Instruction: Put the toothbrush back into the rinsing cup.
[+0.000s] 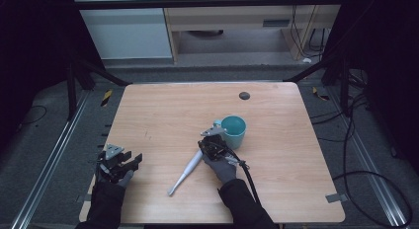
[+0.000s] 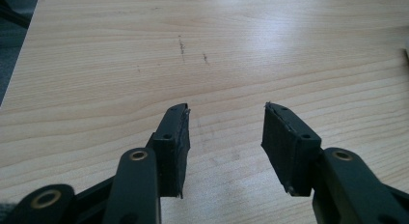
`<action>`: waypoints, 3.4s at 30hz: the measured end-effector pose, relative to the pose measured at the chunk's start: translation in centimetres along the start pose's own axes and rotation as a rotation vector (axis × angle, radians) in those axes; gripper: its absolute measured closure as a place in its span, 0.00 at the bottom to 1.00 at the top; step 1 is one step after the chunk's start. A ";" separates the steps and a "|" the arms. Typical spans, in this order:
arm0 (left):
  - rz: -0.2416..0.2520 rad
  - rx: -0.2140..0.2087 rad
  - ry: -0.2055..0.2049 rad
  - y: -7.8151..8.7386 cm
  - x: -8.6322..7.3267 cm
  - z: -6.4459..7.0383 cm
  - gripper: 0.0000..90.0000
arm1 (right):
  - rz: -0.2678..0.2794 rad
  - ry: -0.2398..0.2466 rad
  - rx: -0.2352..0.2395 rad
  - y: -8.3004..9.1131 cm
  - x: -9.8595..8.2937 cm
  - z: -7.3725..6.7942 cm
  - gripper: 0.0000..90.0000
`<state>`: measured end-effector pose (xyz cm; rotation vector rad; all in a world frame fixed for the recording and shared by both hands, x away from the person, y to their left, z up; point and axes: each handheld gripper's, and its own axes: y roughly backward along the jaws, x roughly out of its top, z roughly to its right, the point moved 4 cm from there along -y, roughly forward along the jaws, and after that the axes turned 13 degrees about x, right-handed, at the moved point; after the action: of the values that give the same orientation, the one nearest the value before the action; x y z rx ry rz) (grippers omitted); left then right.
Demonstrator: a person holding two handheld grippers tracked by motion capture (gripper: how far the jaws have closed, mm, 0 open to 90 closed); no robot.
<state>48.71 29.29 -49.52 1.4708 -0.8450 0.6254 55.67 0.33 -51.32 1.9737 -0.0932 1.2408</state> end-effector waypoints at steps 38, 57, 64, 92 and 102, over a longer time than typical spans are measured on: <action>-0.003 0.001 -0.002 0.1 0.0 0.1 0.58 | -0.074 0.030 0.008 3.7 -3.1 -1.7 0.98; -0.007 -0.005 -0.006 0.2 0.0 0.4 0.58 | -0.065 0.019 0.074 4.2 -4.9 -3.8 0.98; -0.012 -0.009 -0.012 0.2 -0.1 0.5 0.58 | -0.063 0.018 0.109 4.1 -5.4 -4.9 0.98; -0.002 -0.035 -0.029 0.7 0.4 1.6 0.49 | -0.020 0.012 0.093 6.9 -4.2 -4.1 0.79; -0.011 -0.080 -0.083 1.5 1.0 3.7 0.45 | 0.014 -0.057 -0.086 13.3 -5.5 1.8 0.54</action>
<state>47.73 25.56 -48.12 1.4355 -0.9158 0.5196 48.23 -11.78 -48.41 1.9375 -0.1867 1.1701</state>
